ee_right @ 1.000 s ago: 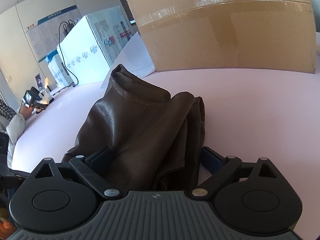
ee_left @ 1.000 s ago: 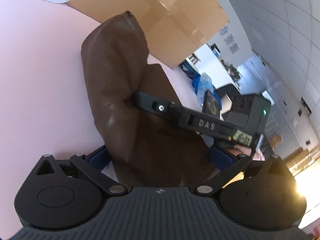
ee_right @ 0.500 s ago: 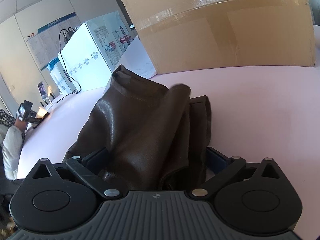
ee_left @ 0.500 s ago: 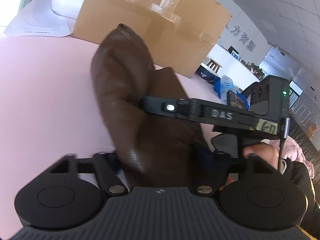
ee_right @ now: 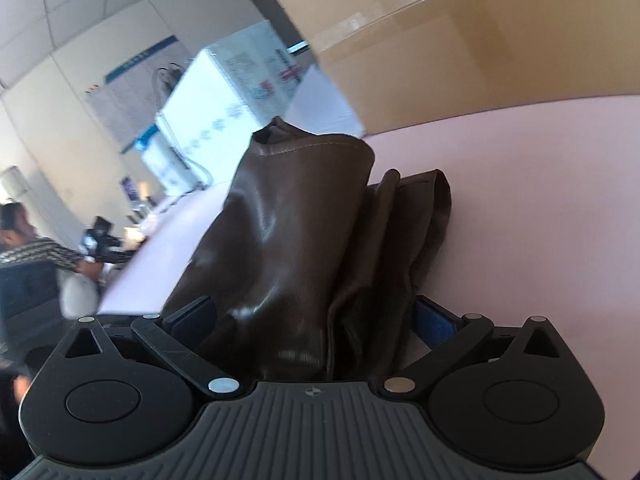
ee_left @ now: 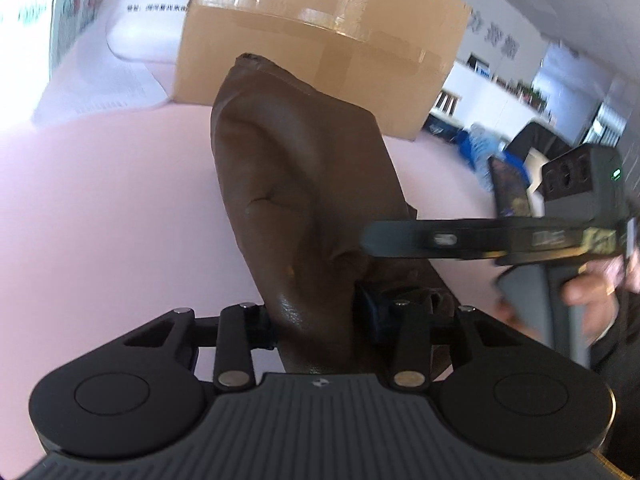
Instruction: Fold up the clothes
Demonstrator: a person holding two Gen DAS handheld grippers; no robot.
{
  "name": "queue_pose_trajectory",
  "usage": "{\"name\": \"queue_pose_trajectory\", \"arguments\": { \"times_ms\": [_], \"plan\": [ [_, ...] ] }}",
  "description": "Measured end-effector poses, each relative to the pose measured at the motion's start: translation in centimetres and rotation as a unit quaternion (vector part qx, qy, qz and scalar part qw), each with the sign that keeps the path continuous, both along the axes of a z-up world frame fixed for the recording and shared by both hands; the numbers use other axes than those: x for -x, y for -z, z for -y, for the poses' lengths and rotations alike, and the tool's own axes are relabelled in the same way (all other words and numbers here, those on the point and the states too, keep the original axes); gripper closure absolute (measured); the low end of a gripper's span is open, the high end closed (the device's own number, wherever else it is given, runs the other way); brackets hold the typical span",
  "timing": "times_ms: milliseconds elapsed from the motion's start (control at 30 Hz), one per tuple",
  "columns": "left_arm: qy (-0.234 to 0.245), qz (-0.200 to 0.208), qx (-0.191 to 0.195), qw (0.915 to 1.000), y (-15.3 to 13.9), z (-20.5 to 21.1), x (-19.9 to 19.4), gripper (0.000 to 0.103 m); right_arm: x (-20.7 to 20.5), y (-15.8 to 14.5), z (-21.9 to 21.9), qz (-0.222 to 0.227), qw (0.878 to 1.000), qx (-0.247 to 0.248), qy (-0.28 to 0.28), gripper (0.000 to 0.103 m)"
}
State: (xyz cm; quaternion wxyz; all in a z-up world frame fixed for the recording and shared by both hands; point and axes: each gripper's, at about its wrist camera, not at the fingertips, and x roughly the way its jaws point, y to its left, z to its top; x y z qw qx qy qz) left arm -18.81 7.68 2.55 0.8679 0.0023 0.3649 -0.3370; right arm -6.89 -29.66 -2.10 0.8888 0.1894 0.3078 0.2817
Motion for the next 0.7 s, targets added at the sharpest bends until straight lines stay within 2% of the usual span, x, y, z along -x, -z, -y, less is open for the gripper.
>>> {"name": "queue_pose_trajectory", "arguments": {
  "times_ms": [133,200,267,333,433,500,567,633,700],
  "plan": [
    [0.07,-0.022,-0.062,0.9954,-1.7,-3.1,-2.7,0.063,0.8,-0.7,-0.7,0.036,0.999,-0.018,-0.011,0.0],
    [0.111,-0.035,-0.096,0.9885,-2.2,-4.8,-4.3,0.06,1.1,-1.1,-0.5,0.053,0.998,-0.031,-0.009,0.0],
    [0.14,-0.053,-0.113,0.9822,-2.4,-6.0,-5.6,0.054,1.4,-1.6,-0.2,0.08,0.996,-0.038,-0.002,0.0],
    [0.16,-0.042,-0.142,0.9759,-2.7,-5.8,-5.9,0.048,1.7,-2.1,0.0,0.122,0.992,-0.042,0.005,0.0],
    [0.179,-0.01,-0.191,0.9652,-2.9,-4.1,-5.8,0.03,1.3,-2.2,0.0,0.163,0.986,-0.023,0.02,0.0],
    [0.173,0.023,-0.222,0.9593,-2.8,-2.4,-5.0,0.025,-0.3,-1.9,-0.3,0.146,0.989,0.009,0.023,0.0],
    [0.16,0.05,-0.242,0.9558,-2.6,-1.0,-4.2,0.025,-2.7,-0.9,-0.6,0.091,0.995,0.035,0.035,0.0],
    [0.135,0.056,-0.24,0.9598,-2.5,-1.4,-3.5,0.024,-4.7,0.2,-0.3,0.026,0.999,-0.001,0.021,0.0],
    [0.11,0.058,-0.232,0.9648,-2.3,-2.0,-2.9,0.024,-5.8,1.1,0.6,-0.015,0.998,-0.062,0.005,0.0]
  ]
}}
